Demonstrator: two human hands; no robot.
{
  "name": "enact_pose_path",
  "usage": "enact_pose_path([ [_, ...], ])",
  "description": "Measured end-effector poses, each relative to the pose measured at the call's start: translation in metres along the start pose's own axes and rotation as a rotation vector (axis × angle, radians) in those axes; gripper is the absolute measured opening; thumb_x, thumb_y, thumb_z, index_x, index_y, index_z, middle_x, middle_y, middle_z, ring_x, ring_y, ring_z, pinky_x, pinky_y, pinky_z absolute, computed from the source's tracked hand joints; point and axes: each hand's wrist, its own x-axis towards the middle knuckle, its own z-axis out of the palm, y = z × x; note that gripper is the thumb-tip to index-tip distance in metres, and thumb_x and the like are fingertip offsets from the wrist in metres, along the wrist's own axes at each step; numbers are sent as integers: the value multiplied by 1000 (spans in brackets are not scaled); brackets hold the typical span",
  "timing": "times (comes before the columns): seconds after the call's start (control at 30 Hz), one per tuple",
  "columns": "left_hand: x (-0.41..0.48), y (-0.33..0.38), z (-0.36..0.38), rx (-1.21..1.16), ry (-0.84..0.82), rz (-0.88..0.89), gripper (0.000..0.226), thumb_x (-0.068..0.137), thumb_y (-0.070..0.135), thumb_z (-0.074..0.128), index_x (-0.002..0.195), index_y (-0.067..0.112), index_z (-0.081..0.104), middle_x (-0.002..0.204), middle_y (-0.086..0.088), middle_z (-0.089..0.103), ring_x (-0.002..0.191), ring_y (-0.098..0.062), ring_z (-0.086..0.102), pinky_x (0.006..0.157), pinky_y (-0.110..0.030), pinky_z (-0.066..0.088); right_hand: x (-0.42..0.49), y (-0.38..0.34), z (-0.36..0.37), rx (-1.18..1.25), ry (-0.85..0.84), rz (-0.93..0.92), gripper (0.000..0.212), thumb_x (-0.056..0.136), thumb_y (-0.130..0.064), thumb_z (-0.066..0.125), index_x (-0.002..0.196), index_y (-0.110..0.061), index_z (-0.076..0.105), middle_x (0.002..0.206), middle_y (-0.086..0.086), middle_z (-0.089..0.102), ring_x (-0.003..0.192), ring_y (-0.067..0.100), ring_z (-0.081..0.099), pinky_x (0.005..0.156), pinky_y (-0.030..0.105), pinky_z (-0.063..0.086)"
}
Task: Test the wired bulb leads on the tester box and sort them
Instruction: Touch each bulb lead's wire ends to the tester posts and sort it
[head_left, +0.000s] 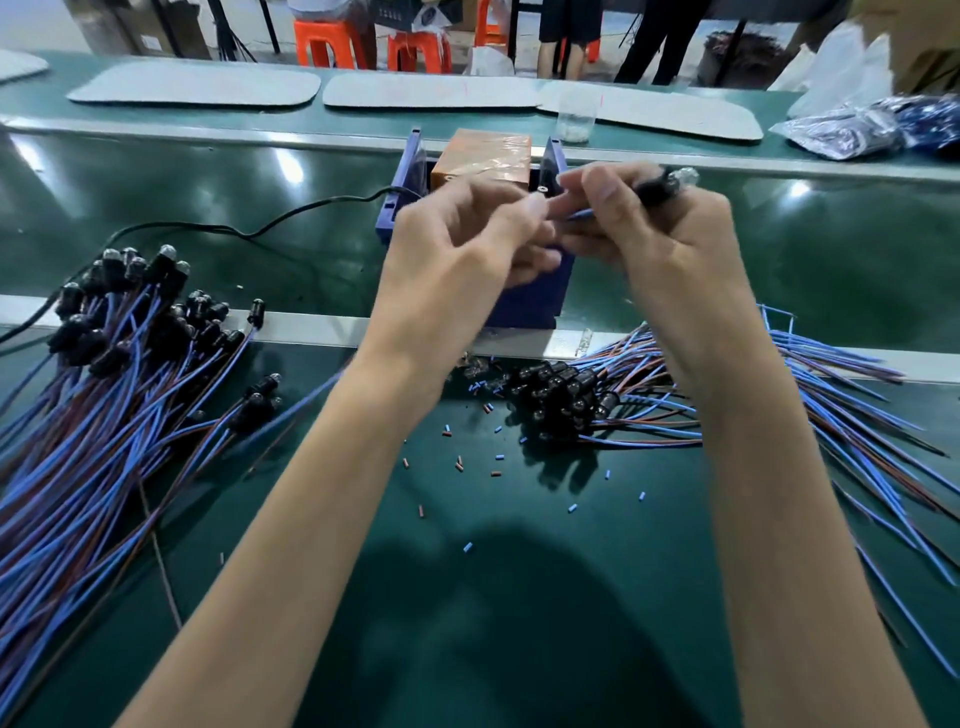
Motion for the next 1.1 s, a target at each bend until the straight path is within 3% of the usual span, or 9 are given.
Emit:
enact_pose_path([
  [0.1,3,0,0,-174,-78,-393,48,98,40,40,79,7,68,80,-9,75,74,-19,73,58,-16,54,-1,-5,-3,-52,14,-51,13,90,-4,61,102,-3,63,91,7,69,83,11,68,80,20,52],
  [0.2,7,-2,-6,-623,-42,-573,62,99,48,29,106,-5,61,97,-20,72,92,-27,71,76,-24,57,-4,-11,-3,-1,-42,-50,13,91,-1,57,103,-3,63,90,9,69,80,13,70,76,21,53],
  [0.33,12,-6,-12,-1038,300,-605,52,103,34,22,111,-5,56,85,-17,68,73,-27,69,69,-30,56,-6,-14,-4,-73,-70,-27,17,98,-13,50,89,-12,65,79,-3,69,72,10,65,71,24,51],
  [0.47,14,-8,-20,-1126,656,-556,46,101,28,19,79,5,53,76,-5,57,64,-19,58,61,-28,46,-4,-14,-7,-76,45,7,28,100,-21,46,78,-15,62,65,-11,63,67,2,58,65,16,46],
  [0.6,16,-9,-24,-1158,810,-458,42,99,19,20,74,9,52,66,-1,51,55,-16,52,59,-26,45,0,-9,-14,-49,265,77,32,100,-28,47,72,-18,58,62,-11,60,61,2,56,60,16,42],
  [0.7,20,-10,-26,-1187,818,-359,42,102,21,25,71,9,51,54,0,48,45,-13,50,51,-22,44,4,-6,-23,-1,481,133,32,100,-25,48,70,-18,55,61,-7,57,52,1,52,52,14,37],
  [0.87,19,-12,-19,-902,504,-317,39,106,25,27,71,16,43,41,8,30,34,-6,25,38,-17,26,7,-8,-36,54,653,181,34,100,-24,46,66,-19,52,48,-12,57,49,2,53,53,18,40],
  [0.97,14,-10,-10,-491,162,-355,37,103,25,34,68,18,43,43,10,26,34,-4,18,35,-16,21,6,-7,-39,157,585,185,31,101,-22,43,72,-15,50,51,-8,58,46,8,49,50,19,41],
  [1.1,4,-10,13,213,-158,-347,46,99,35,42,55,20,46,36,11,32,30,-5,27,43,-22,25,2,-8,-36,228,423,128,27,98,-18,50,72,-15,55,50,-9,38,40,4,24,37,17,19],
])
